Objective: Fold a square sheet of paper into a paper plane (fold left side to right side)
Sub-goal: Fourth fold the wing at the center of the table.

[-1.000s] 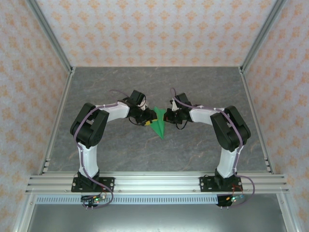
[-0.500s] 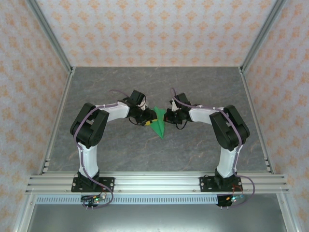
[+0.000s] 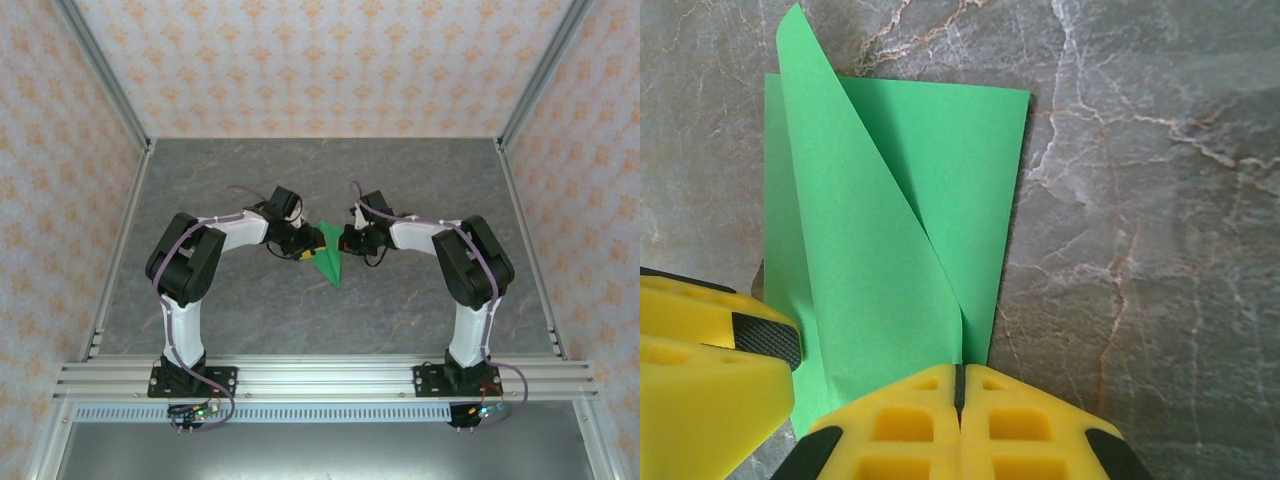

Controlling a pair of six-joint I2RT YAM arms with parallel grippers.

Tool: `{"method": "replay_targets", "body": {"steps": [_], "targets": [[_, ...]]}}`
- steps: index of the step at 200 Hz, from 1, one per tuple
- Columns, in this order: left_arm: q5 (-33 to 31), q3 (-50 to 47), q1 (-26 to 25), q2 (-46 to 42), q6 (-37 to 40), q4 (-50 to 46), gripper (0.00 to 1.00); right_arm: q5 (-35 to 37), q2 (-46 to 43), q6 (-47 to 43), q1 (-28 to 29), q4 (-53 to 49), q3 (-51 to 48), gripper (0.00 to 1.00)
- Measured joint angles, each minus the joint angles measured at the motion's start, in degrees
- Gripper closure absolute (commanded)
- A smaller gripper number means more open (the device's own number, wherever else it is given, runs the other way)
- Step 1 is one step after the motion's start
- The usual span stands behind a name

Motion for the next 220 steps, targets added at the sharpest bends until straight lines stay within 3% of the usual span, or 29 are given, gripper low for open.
{"method": "replay_targets", "body": {"steps": [78,131,220], "targets": [[-0.04,2.78,0.0,-1.36,2.32,-4.55,0.58,2.32,0.13,-2.27,0.9,-1.88,0.9,1.0],[1.84,8.04,0.0,-2.38,3.93,-5.68,0.82,2.62,0.15,-2.69,1.01,-2.29,1.16,1.0],[5.49,11.15,0.0,5.9,3.82,-5.27,0.85,2.8,0.2,-3.15,1.09,-2.49,1.29,1.0]]}}
